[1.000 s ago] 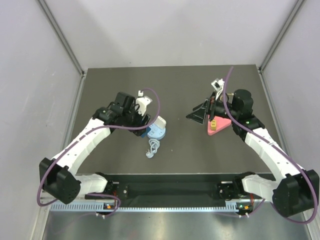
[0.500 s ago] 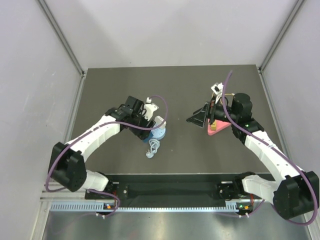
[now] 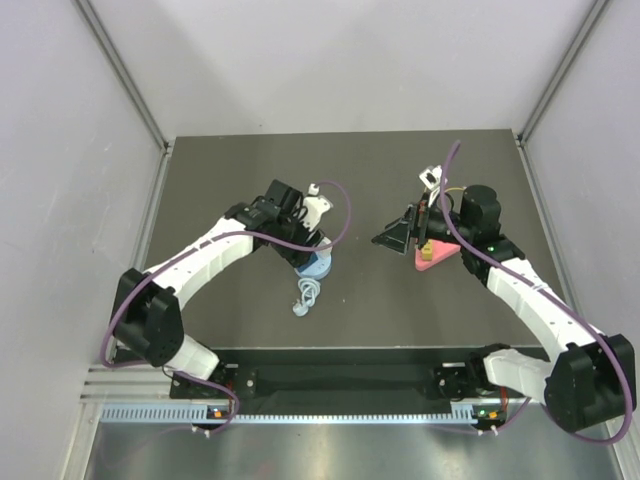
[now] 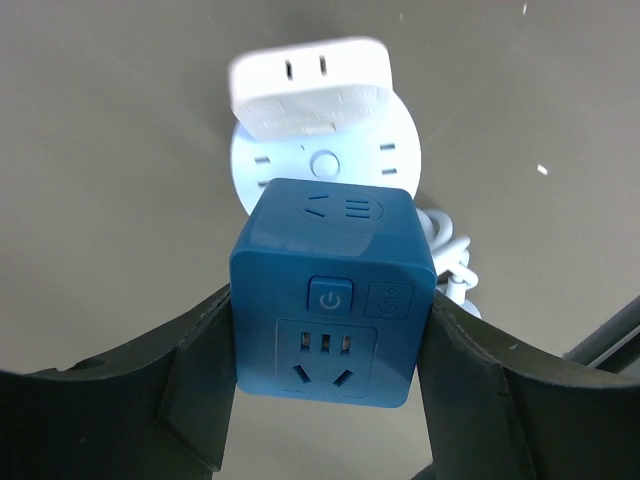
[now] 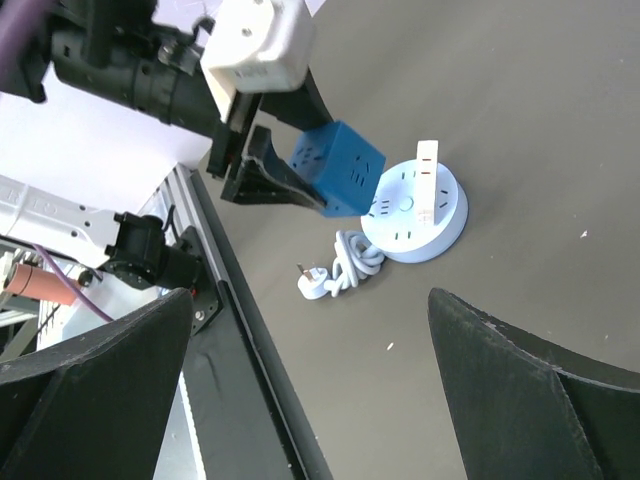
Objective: Insert the plug
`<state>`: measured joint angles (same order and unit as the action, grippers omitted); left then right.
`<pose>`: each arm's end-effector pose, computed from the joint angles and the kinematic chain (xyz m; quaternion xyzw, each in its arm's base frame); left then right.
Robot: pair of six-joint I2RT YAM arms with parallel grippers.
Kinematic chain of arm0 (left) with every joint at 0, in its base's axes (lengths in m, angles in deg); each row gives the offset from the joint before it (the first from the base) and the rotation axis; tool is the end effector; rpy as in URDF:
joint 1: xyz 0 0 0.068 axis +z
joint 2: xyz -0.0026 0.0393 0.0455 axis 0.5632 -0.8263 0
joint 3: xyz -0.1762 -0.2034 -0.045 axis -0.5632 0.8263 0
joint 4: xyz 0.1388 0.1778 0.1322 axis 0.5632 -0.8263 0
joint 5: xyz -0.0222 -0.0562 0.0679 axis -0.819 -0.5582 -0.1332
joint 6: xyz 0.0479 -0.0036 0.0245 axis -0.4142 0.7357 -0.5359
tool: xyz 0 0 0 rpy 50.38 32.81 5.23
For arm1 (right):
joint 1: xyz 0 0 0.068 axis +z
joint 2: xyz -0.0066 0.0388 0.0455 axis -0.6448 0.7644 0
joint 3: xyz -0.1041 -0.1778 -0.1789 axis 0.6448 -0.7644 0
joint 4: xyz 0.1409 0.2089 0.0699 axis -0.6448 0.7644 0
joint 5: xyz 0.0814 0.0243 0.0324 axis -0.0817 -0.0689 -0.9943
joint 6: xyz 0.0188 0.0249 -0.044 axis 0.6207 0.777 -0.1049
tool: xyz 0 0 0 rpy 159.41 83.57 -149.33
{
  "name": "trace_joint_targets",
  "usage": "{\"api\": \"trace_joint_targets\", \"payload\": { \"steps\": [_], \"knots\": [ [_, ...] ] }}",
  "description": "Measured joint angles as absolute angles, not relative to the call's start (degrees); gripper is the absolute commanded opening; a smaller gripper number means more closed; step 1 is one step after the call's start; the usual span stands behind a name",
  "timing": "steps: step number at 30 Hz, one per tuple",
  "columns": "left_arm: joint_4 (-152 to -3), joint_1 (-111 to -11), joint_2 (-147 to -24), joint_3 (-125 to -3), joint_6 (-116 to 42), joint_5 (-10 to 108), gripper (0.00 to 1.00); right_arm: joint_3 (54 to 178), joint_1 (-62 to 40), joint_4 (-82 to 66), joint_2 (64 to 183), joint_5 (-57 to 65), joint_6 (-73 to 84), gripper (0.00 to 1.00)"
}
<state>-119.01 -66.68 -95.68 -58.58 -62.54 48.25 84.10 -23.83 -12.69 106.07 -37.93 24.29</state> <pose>0.2580 -0.1704 0.2597 0.3940 0.8750 -0.1190 0.2549 0.2291 0.0952 0.2980 -0.1939 0.7412 0.5050 0.3975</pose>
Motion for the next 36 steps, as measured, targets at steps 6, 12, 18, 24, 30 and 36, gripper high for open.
{"api": "trace_joint_targets", "payload": {
  "steps": [6, 12, 18, 24, 30, 36],
  "knots": [
    [-119.2, -66.7, -97.1, -60.7, -62.6, 48.0, 0.00, 84.1, -23.8, -13.2, 106.2, -38.0, 24.5, 1.00],
    [-119.8, -66.7, -99.3, -60.7, -62.6, 47.7, 0.00, 84.1, -23.8, -13.2, 106.2, -38.0, 24.5, 1.00],
    [-120.0, -66.7, -99.6, -60.5, -62.6, 47.7, 0.00, 84.1, -23.8, -13.2, 106.2, -37.9, 24.6, 1.00],
    [-119.8, -66.7, -101.3, -60.5, -62.3, 47.8, 0.00, 84.1, -23.8, -13.2, 106.2, -37.9, 24.6, 1.00],
    [-119.6, -66.7, -101.3, -60.5, -61.9, 48.0, 0.00, 84.1, -23.8, -13.1, 106.2, -37.9, 24.5, 1.00],
    [-119.3, -66.7, -101.4, -60.5, -59.6, 49.0, 0.00, 84.1, -23.8, -13.1, 106.2, -37.9, 24.5, 1.00]
  ]
}}
